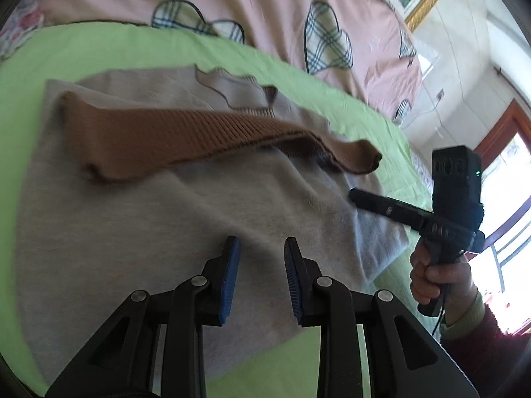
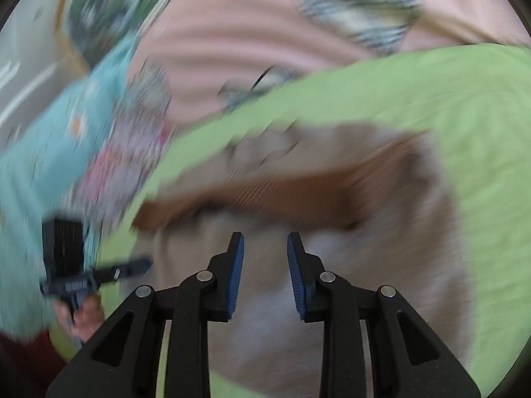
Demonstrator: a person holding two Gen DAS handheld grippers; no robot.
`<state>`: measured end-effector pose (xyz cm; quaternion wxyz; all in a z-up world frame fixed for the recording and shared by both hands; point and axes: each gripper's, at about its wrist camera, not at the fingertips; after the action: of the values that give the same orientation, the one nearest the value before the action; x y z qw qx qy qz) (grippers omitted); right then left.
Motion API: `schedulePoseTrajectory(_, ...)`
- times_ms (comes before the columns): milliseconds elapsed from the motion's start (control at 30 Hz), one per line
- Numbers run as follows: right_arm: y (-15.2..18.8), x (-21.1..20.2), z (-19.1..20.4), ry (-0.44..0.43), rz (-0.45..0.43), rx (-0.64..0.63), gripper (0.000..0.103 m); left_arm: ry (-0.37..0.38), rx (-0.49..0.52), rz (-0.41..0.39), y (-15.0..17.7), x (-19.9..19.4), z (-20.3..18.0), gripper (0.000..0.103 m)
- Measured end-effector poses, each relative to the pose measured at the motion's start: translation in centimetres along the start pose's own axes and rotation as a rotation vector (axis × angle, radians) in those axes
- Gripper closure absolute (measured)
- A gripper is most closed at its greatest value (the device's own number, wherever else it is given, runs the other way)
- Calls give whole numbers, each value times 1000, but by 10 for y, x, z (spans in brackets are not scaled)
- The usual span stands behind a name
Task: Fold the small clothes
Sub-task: 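Release the hem and smooth the folded edge with the left gripper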
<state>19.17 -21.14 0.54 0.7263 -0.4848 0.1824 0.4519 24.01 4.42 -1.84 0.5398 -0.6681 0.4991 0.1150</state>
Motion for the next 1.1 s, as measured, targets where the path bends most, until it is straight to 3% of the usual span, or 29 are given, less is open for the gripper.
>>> schedulePoseTrajectory(67,2,25,12,-1,93,-77,73,4,-23,20,-9,15,7,75)
schedulePoseTrajectory(167,-10,44,1,27,123,-67,76,20,-68,6,-24,19,29,83)
schedulePoseTrajectory(200,-17,46,-7,33,108,-46,76,-4,-68,-7,-32,19,35,83)
schedulePoseTrajectory(267,-34,46,-25,75,67,-4,76,-153,-56,-29,-49,17,48,80)
schedulePoseTrajectory(367,-56,46,-56,173,9,70,76,-262,-98,-52,-68,17,83,78)
schedulePoseTrajectory(533,-76,24,-90,272,-155,198,75,-284,-205,-126,-73,6,129,78)
schedulePoseTrajectory(600,-73,13,-101,322,-201,256,75,-285,-221,-153,-67,0,133,78)
schedulePoseTrajectory(800,-49,-13,-102,321,-237,279,70,-294,-272,-177,-35,-23,130,78)
schedulePoseTrajectory(933,-28,-35,-87,327,-261,280,63,-301,-286,-178,-4,-46,107,68)
schedulePoseTrajectory(1100,6,-53,-61,273,-249,280,58,-255,-319,-189,40,-68,76,66)
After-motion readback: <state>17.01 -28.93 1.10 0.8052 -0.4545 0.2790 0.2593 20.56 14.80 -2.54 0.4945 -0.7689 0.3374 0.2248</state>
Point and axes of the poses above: each gripper's, at about its wrist camera, not at the fingertips, and x roughly the way its jaws point, z to its left, y to its underside, and after that the axes turned 8 degrees about x, right-handed
